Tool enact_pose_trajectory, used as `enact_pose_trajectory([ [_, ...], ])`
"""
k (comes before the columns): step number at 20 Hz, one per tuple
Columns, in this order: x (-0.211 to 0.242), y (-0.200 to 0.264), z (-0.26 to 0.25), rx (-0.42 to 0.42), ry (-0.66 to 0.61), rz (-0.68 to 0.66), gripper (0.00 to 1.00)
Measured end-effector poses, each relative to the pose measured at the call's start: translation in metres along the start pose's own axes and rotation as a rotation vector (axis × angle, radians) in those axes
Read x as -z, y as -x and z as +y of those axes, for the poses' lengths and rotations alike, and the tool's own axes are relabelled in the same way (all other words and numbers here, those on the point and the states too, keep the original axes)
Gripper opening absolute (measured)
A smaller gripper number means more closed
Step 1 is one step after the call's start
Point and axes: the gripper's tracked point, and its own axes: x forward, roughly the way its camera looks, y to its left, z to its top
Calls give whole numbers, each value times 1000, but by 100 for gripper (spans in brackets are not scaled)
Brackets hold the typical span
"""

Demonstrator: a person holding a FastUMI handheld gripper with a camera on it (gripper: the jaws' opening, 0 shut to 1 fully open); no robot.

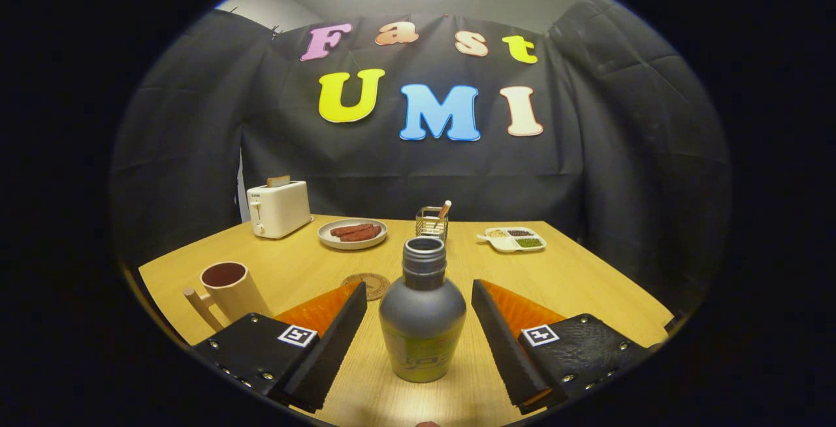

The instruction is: Take the bottle from table, then pour the juice into the cup, finally place the bottle on the coaster

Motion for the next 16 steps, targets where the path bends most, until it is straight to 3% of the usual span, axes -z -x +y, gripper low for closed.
enact_pose_trajectory([
  [16, 56, -12, -2, 7, -64, 148, 98],
])
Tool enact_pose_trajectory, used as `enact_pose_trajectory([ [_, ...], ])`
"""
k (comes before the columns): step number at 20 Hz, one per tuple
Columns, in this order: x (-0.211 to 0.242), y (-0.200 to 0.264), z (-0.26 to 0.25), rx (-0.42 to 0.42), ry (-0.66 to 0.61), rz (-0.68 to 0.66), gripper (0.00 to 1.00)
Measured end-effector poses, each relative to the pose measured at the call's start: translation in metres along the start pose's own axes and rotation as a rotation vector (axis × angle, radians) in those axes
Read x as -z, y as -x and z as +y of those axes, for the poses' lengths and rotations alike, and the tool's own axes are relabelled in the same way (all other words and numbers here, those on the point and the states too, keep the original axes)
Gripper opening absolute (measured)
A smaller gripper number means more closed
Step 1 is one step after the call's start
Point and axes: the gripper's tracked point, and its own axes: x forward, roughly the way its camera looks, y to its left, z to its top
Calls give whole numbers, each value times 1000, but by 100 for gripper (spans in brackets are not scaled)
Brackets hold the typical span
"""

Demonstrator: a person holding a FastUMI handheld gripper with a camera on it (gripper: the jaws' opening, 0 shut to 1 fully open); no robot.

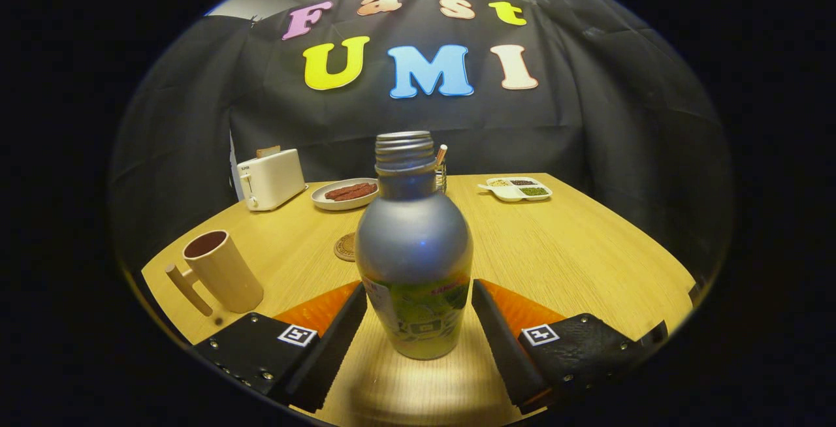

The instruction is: Take the bottle from table, then pour the juice into the cup, finally place the bottle on the coaster

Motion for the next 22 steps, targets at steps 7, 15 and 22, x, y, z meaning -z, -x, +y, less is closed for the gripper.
enact_pose_trajectory([
  [7, 4, -1, 0, 5, 2, 12, 82],
  [15, 3, 2, 9, -12, 85, 59, 68],
  [22, -13, 9, 25, -35, 314, 72, 68],
])
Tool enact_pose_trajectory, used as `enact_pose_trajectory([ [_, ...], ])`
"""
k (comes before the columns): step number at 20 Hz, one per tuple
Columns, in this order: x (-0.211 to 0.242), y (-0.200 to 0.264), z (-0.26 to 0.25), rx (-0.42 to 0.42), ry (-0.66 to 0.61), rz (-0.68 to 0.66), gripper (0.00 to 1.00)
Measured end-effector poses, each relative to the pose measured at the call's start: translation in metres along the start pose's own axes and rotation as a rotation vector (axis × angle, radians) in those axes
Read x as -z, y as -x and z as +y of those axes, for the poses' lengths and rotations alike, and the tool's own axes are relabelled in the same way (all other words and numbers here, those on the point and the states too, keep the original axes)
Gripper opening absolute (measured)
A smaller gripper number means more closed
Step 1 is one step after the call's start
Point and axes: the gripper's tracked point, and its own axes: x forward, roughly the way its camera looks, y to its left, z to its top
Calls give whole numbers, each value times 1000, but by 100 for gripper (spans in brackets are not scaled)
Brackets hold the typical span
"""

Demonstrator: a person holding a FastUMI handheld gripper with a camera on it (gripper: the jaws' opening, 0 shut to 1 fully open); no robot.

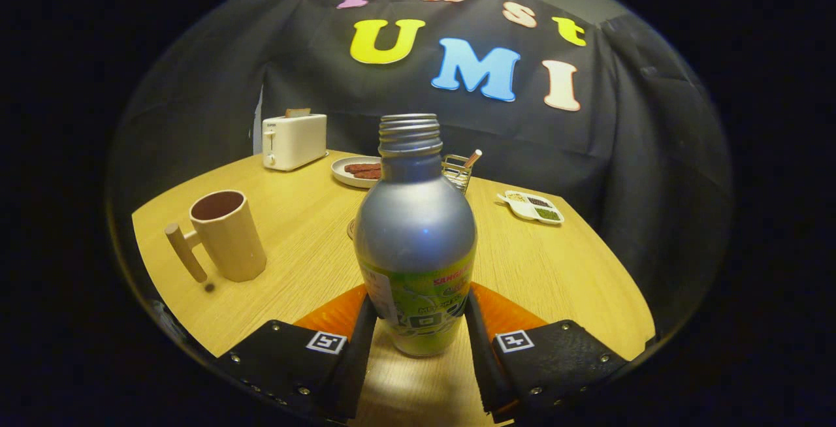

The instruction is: Take the bottle from table, then pour the juice into the cup, finally place the bottle on the coaster

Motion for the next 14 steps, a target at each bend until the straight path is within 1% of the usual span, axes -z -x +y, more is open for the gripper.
enact_pose_trajectory([
  [2, -2, 0, 7, -7, 71, 14, 68],
  [6, -12, 2, 26, -32, 136, 26, 68],
  [9, -22, 3, 42, -46, 230, 25, 69],
  [11, -24, 1, 50, -54, 269, 28, 69],
  [14, -24, -1, 55, -28, 329, 40, 68],
])
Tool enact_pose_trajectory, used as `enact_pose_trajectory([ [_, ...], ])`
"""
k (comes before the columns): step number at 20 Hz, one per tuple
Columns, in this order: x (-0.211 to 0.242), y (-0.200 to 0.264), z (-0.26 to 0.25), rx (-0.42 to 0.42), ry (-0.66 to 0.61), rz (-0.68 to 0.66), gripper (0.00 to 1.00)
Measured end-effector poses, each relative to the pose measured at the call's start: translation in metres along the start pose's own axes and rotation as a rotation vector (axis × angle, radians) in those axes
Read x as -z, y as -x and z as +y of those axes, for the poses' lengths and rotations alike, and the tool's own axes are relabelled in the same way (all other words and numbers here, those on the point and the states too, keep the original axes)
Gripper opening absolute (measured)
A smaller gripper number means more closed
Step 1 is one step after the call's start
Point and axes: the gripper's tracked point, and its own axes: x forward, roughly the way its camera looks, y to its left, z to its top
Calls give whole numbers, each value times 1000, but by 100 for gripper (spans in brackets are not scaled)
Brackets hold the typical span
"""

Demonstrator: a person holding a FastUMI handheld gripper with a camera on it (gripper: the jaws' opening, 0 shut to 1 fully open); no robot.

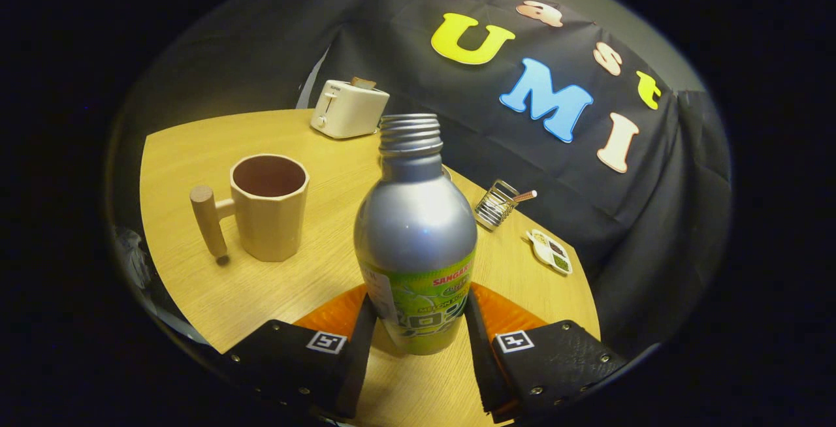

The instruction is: Take the bottle from table, then pour the juice into the cup, finally place the bottle on the coaster

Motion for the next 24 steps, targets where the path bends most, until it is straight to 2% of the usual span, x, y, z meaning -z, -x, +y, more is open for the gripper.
enact_pose_trajectory([
  [11, 1, -9, 20, 9, 274, 97, 69],
  [17, -11, -12, 31, 9, 372, 131, 69],
  [24, -3, -15, 33, -15, 470, 215, 69],
])
